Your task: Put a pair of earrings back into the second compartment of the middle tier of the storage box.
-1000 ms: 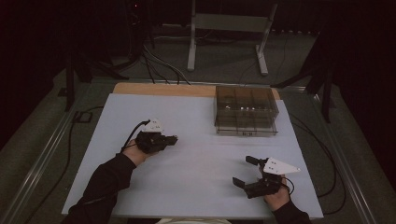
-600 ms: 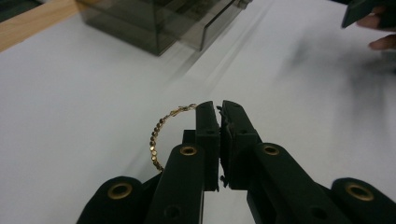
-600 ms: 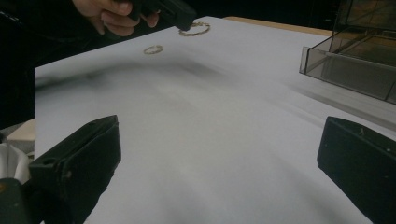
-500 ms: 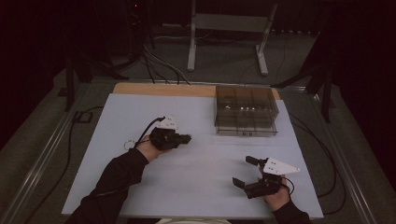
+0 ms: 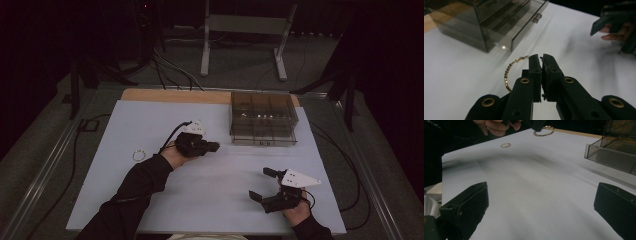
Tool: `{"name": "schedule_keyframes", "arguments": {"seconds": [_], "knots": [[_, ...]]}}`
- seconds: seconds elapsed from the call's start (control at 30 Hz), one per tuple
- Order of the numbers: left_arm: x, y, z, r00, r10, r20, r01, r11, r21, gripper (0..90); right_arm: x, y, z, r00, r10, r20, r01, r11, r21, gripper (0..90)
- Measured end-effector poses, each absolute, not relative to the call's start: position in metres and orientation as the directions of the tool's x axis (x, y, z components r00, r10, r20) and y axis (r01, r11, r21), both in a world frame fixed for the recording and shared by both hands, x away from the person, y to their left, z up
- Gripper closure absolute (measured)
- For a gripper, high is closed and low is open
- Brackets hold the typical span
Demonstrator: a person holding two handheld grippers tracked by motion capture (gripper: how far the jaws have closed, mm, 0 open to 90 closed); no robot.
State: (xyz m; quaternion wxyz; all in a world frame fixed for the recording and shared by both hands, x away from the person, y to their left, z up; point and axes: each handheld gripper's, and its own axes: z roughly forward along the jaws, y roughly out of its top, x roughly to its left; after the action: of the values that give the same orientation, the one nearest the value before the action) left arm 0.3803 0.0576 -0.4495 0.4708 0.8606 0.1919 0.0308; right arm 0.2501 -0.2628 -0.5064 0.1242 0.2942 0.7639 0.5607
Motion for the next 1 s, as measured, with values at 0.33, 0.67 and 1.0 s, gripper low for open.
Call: {"name": "schedule_keyframes", "arguments": {"seconds": [0.33,0.67,1.0], "knots": [[0.388,0.033,-0.44,0.93,0.332,-0.158,0.303,-0.446,0.842,87.5,0.25,-0.262,-0.506,-0.797,0.587,0.139,0.311,0.202,0.929,0.0],[0.395,-0.003,-0.436,0.936,0.31,-0.165,0.296,-0.441,0.848,87.5,0.25,-0.262,-0.507,-0.801,0.582,0.141,0.311,0.203,0.929,0.0],[0.406,-0.039,-0.434,0.944,0.271,-0.186,0.293,-0.441,0.848,87.4,0.249,-0.262,-0.506,-0.805,0.576,0.143,0.309,0.201,0.93,0.0]]}}
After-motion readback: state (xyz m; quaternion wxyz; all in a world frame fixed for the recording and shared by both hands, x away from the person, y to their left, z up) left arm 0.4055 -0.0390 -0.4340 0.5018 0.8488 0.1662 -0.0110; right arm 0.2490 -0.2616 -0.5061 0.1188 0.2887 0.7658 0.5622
